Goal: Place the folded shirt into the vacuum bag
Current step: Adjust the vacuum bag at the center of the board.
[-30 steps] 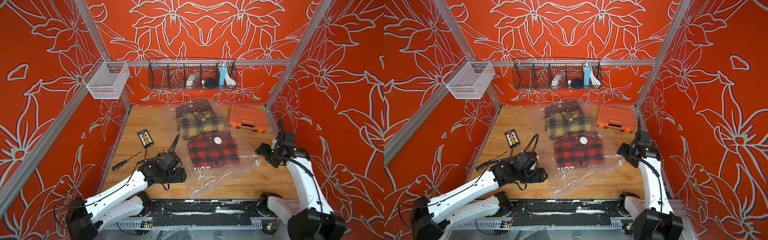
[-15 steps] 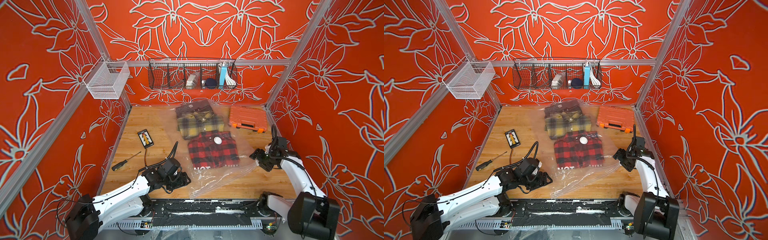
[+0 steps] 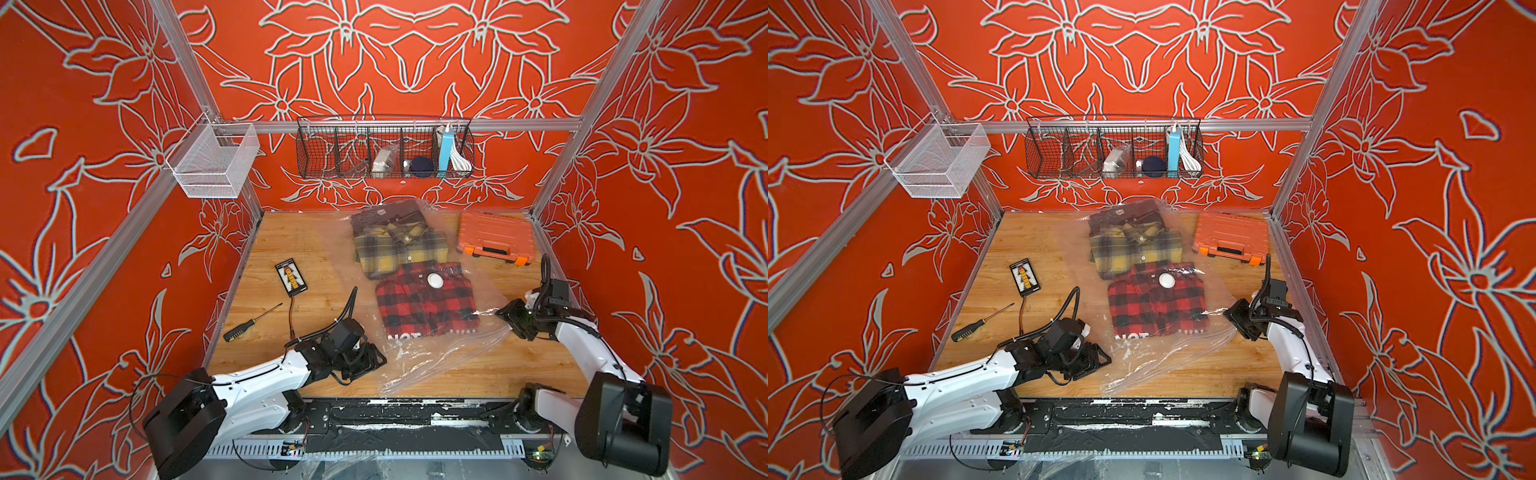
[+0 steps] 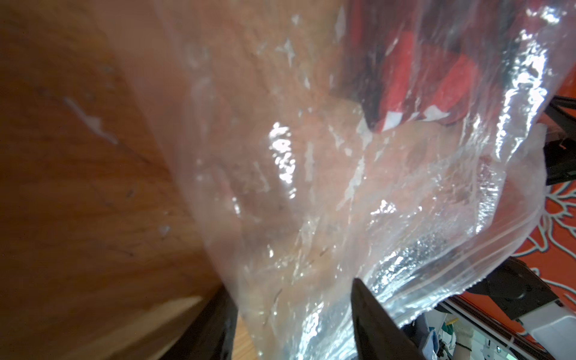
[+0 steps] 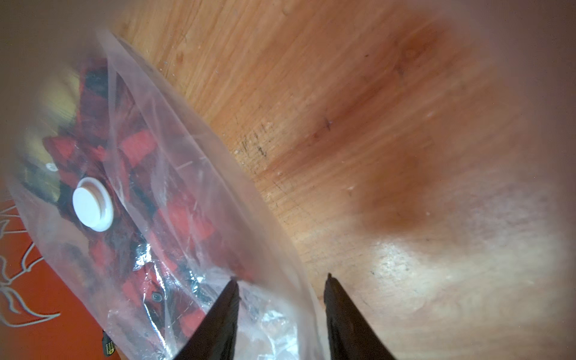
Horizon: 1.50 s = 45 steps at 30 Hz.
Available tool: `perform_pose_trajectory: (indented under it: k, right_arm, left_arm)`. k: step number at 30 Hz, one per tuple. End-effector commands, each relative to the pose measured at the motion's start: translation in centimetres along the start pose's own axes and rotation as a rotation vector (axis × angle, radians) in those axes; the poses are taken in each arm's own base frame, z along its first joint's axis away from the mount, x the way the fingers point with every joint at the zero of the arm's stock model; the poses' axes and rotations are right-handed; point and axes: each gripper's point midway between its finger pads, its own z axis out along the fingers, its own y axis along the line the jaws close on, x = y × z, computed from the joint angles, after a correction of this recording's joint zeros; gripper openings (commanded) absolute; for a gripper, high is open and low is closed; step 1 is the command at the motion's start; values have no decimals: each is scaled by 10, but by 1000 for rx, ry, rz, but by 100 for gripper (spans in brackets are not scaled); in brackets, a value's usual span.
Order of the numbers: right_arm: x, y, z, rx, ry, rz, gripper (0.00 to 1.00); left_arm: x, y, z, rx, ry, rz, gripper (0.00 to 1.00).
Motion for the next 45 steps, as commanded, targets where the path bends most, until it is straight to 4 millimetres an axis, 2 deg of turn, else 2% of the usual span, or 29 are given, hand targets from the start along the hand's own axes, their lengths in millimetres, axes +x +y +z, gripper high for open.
perform_pose_trajectory:
  k: [1, 3, 7, 9, 11, 15, 20, 22, 23, 25, 26, 30, 32, 33, 36, 38, 40, 42, 43, 45]
  right_arm:
    - [-2, 6, 3, -45, -6, 14, 38]
    - [-1, 9, 3, -67, 0, 22, 32]
    - [-3, 21, -2, -126, -3, 39, 15]
    - [-5, 32, -8, -169, -9, 46, 9]
    - [-10, 54, -21, -257, -20, 62, 2]
    - [-34, 109, -63, -406, -74, 83, 0]
    - [-84, 200, -145, -625, -169, 93, 0]
    - [-99, 230, -174, -685, -193, 86, 0]
    - [-105, 238, -183, -696, -196, 94, 0]
    - [-108, 241, -187, -689, -197, 110, 0]
    - [-105, 238, -183, -671, -185, 112, 0]
    - [-90, 212, -148, -580, -143, 156, 0]
    - [-93, 216, -134, -566, -123, 174, 0]
    - [-97, 228, -134, -578, -113, 165, 0]
    - [-113, 294, -155, -675, -82, 82, 0]
    - [-127, 340, -187, -781, -112, 21, 0]
    - [-132, 365, -217, -841, -137, -31, 0]
    - [-131, 363, -222, -815, -150, -44, 0]
    - [-129, 351, -214, -762, -157, -37, 0]
    - [-123, 317, -179, -650, -140, 24, 0]
  left_arm:
    - [-3, -7, 5, 44, -9, -18, 51]
    - [-4, -7, 6, 44, -11, -19, 45]
    - [-7, -15, 5, 74, -20, -25, 26]
    - [-9, -20, 0, 76, -28, -28, 14]
    - [-16, -27, -15, 78, -48, -31, 0]
    - [-40, -58, -73, 108, -115, 9, 0]
    - [-81, -111, -158, 177, -163, 66, 0]
    - [-98, -136, -193, 205, -208, 102, 0]
    - [-105, -148, -206, 214, -217, 121, 0]
    - [-106, -160, -221, 230, -227, 137, 0]
    - [-103, -161, -221, 247, -219, 128, 0]
    - [-91, -140, -204, 294, -218, 53, 0]
    - [-99, -142, -201, 296, -214, 46, 0]
    - [-108, -150, -205, 292, -214, 57, 0]
    - [-149, -190, -250, 278, -301, 138, 0]
    - [-172, -215, -284, 301, -353, 162, 0]
    - [-184, -224, -298, 292, -413, 176, 0]
    - [-185, -223, -287, 329, -379, 147, 0]
    - [-184, -214, -277, 336, -367, 120, 0]
    - [-183, -188, -255, 315, -363, 65, 0]
